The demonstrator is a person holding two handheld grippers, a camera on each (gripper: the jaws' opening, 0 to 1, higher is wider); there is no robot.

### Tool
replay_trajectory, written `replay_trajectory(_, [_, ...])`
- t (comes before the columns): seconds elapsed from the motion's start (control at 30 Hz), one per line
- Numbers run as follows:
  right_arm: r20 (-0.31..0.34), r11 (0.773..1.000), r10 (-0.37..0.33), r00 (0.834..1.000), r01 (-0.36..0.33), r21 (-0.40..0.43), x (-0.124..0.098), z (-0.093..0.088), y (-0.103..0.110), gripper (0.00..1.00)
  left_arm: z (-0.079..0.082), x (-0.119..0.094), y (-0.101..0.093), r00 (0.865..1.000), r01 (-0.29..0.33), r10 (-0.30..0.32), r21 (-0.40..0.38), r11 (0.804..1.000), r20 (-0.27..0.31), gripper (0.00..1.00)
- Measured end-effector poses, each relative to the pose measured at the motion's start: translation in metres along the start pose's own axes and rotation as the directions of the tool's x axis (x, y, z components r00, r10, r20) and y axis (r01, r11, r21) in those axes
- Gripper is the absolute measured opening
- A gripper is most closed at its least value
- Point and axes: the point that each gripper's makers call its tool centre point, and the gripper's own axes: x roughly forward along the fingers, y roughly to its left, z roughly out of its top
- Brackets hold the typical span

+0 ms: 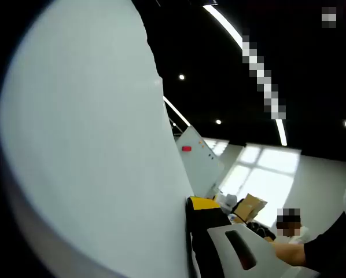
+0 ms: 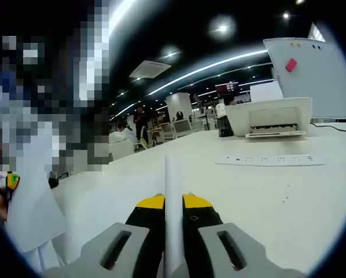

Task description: Organize the stack of printing papers by aligning and flattening the scattered papers on the table

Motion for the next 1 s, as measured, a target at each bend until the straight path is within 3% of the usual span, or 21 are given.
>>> replay_trajectory(0.33, [0.074, 1.000, -0.016, 0.997, 0.015, 0.013, -0.011, 0.012, 0.002, 0.05, 0.000, 0.000, 0.000, 1.000, 0.001, -0.001, -0.003, 1.000, 0.000, 0.07])
replay_trajectory(0.7, [0.113, 0.999, -0.046, 0.993, 0.045, 0.016, -0.021, 0.019, 0.000, 0.05, 0.001, 0.000, 0.000, 1.000, 0.001, -0.001, -0.010, 1.000, 0.002, 0.07])
replay_trajectory(1.0, [0.153, 0.993, -0.060, 0.986, 0.044, 0.107, -0.035, 0.034, -0.007, 0.05, 0.000, 0.000, 0.001, 1.000, -0.003, 0.003, -0.005, 1.000, -0.004, 0.07])
